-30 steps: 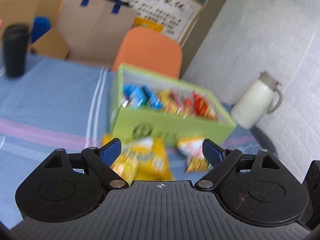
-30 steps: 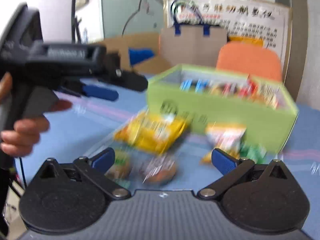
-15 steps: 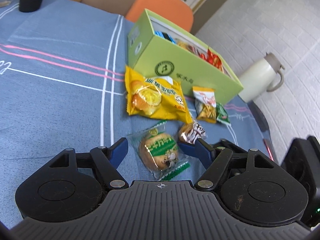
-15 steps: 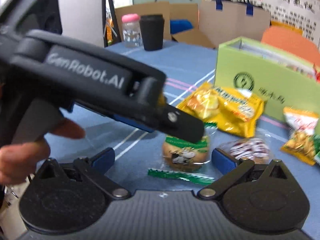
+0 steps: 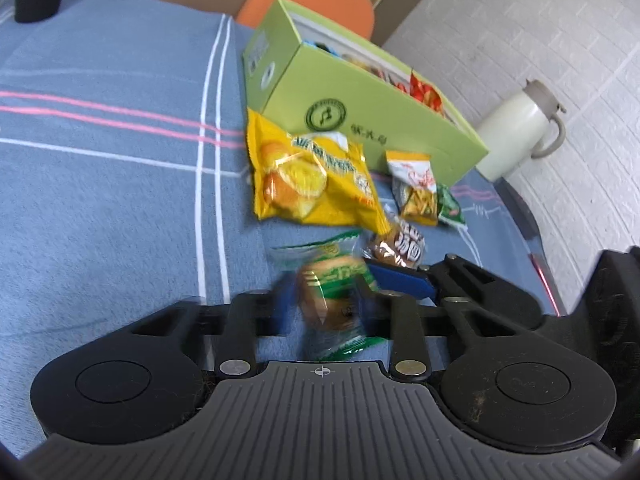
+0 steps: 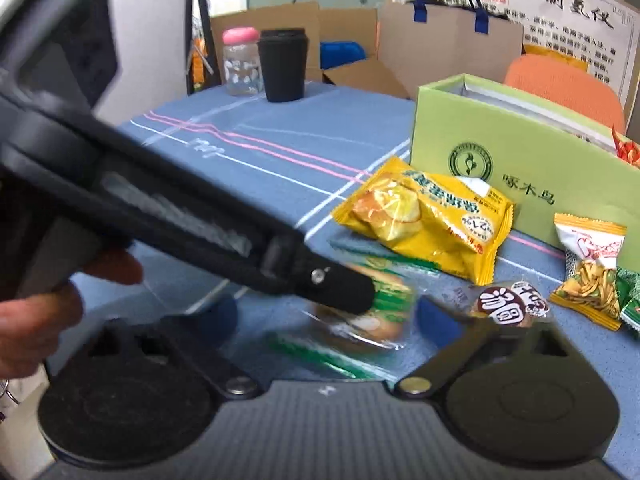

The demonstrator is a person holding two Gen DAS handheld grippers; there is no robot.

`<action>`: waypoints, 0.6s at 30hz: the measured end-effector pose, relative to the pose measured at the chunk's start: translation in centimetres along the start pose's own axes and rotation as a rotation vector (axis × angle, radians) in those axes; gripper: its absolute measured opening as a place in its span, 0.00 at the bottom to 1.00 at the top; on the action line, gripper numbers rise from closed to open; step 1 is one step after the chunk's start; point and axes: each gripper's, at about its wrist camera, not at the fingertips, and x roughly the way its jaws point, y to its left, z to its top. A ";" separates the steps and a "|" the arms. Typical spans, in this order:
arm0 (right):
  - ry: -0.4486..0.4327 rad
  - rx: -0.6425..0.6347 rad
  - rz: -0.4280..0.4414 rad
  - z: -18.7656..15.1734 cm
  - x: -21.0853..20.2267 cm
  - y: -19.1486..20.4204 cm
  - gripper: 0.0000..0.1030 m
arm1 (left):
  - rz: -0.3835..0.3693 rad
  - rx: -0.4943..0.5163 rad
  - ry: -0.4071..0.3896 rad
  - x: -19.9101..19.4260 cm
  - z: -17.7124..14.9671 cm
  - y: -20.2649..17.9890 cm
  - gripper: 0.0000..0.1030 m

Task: Organize snacks
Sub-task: 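Grasp the round cookie packet with green label using the left gripper, then drop the round cookie packet into the green box with the left gripper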

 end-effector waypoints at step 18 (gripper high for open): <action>-0.182 -0.067 -0.128 9.8 -2.9 -7.2 0.61 | -0.090 0.025 -0.195 -1.0 10.4 -5.5 0.00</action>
